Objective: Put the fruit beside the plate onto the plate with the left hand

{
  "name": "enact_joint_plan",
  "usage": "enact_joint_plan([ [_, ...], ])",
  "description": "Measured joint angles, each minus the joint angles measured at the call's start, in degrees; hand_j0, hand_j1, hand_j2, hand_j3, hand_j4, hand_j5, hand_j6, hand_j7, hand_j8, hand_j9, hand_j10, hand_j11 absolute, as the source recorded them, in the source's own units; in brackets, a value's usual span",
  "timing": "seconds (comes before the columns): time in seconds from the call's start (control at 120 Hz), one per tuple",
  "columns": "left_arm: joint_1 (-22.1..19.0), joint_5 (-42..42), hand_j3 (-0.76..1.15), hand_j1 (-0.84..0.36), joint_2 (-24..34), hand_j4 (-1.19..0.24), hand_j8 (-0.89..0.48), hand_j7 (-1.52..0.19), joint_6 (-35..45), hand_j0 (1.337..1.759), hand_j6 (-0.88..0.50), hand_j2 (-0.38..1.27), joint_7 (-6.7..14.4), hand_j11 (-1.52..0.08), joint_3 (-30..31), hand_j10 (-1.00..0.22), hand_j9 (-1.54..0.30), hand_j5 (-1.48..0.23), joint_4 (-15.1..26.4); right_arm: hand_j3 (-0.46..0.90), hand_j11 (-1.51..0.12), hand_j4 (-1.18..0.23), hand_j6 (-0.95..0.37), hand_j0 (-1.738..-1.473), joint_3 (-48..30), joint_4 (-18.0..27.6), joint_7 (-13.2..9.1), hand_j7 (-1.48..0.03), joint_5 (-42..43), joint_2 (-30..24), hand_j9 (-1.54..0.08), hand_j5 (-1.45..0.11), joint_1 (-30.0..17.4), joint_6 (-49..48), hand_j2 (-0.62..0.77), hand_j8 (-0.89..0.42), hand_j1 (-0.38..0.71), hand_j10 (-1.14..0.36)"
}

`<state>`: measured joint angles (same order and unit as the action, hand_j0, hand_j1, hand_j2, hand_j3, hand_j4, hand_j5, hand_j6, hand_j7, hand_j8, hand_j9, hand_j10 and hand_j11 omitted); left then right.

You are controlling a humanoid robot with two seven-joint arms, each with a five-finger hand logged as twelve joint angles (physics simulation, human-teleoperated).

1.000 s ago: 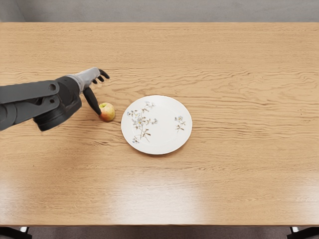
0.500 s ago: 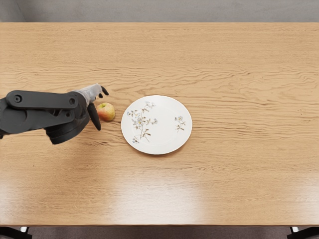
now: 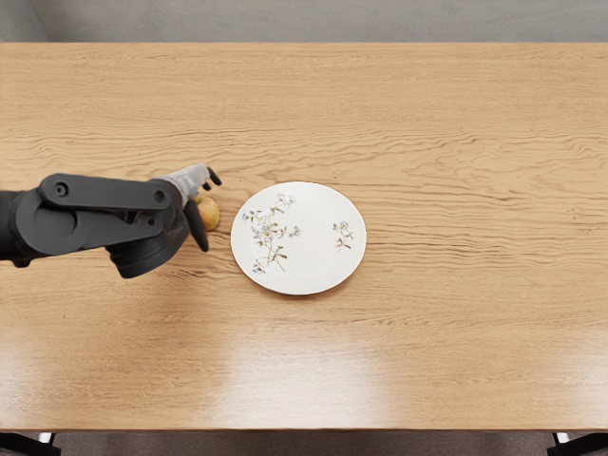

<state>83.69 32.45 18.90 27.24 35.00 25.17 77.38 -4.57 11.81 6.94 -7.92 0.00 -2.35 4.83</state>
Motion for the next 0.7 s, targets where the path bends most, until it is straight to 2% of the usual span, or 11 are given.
enact_joint_plan([
  [0.7,-1.9,0.8,0.0,-0.15,-4.3,-0.41,-0.42,-0.54,2.3,1.658,-0.42,0.08,0.0,-0.54,1.8,-0.41,-0.54,-0.54,-5.7,0.0,-0.05,-0.04,-0.04,-1.658,0.0,0.0,0.0,-0.05,0.0,0.0,-0.05,-0.05,0.1,0.0,-0.01,-0.03,-0.31,-0.03],
])
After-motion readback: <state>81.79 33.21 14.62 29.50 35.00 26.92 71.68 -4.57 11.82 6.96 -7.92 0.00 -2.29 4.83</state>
